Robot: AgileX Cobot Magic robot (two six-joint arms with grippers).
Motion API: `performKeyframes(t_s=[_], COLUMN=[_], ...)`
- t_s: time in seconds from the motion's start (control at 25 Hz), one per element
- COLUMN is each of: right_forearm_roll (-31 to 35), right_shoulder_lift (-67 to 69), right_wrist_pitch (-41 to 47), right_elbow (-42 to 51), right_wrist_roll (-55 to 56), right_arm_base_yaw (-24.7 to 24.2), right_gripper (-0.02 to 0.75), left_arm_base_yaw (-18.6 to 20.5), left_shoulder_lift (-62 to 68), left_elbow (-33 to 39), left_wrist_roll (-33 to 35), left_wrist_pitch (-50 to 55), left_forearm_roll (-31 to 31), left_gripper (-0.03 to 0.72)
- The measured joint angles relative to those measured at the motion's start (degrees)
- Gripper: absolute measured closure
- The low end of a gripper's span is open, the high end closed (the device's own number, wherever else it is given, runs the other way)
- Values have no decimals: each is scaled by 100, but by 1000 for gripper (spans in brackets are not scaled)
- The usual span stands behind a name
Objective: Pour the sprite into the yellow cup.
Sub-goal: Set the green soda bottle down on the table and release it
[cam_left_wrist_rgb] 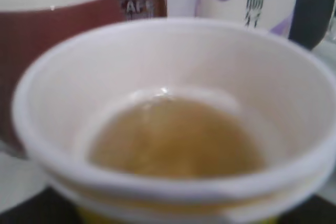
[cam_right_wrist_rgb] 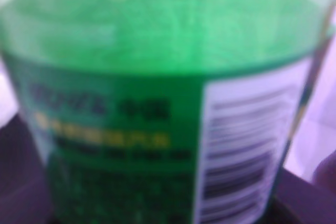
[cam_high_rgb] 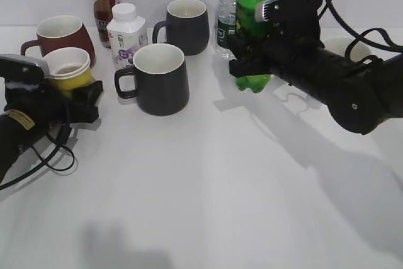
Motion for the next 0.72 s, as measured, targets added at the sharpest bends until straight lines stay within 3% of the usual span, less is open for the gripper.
performKeyframes(t_s=[0.08,0.2,0.64,0.72], right_forearm_roll=[0,-57,-162,-169], right_shoulder_lift=[0,57,793,807], right_wrist_pitch=[0,-44,-1009,-1137], right_elbow=[0,0,-5,46], right_wrist_roll=[-15,-26,-3,2], right_arm_base_yaw=[0,0,0,0], right_gripper=[309,309,311,269], left_arm_base_yaw=[0,0,0,0], left_shoulder_lift=[12,6,-580,-713], left_elbow=[0,63,987,1204], left_wrist_roll=[0,0,0,0], left_wrist_pitch=[25,25,39,50], left_forearm_roll=[-7,-14,-14,-14], left_gripper=[96,51,50,53])
